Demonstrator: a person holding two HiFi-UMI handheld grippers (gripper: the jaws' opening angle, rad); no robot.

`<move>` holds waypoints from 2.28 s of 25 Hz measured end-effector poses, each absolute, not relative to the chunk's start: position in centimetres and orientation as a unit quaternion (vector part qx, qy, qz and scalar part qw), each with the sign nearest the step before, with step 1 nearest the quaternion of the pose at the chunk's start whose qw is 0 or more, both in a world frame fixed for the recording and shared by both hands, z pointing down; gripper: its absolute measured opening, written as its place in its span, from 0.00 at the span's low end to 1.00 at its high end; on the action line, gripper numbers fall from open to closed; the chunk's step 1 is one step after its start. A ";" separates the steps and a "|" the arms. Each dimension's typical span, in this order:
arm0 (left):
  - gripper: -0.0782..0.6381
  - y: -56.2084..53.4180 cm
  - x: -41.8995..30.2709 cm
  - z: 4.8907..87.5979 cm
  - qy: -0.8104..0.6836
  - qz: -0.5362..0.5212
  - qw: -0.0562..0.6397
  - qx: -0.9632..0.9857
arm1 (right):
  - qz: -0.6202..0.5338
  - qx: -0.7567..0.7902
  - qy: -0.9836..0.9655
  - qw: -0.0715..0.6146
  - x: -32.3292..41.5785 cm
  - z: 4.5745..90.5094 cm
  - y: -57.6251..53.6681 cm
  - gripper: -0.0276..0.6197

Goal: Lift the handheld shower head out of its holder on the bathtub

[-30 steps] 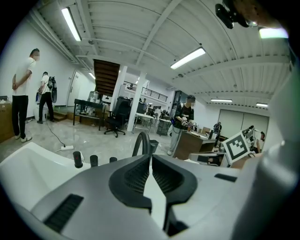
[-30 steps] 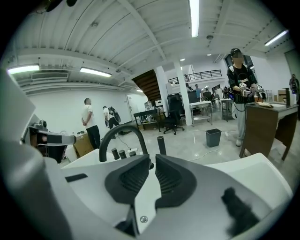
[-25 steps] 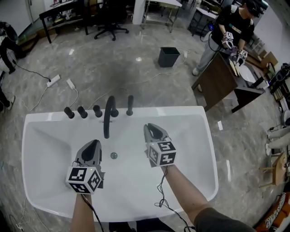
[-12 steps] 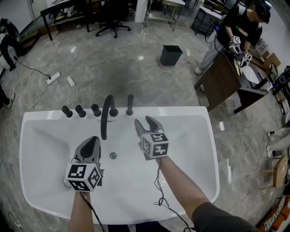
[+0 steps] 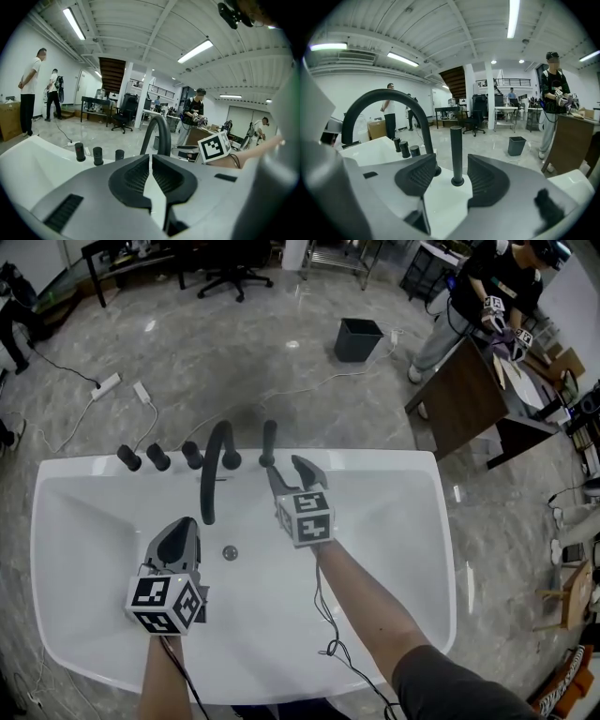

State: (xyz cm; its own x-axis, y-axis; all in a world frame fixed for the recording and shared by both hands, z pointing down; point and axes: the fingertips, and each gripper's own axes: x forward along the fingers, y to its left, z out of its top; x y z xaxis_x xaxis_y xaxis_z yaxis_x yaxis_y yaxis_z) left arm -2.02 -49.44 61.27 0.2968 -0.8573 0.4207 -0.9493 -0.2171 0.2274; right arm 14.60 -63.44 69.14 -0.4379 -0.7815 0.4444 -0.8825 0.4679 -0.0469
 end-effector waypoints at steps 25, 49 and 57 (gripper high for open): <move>0.15 -50.4 -3.2 64.0 -0.602 0.105 0.235 0.756 | 0.119 0.509 -0.832 0.183 11.3 72.8 -71.6 0.36; 0.15 -47.9 -1.8 61.1 -0.578 0.097 0.231 0.777 | 0.067 0.488 -0.855 0.161 12.2 63.7 -67.5 0.26; 0.15 -44.9 -0.9 58.2 -0.554 0.087 0.240 0.793 | 0.076 0.508 -0.845 0.149 13.3 58.7 -64.1 0.26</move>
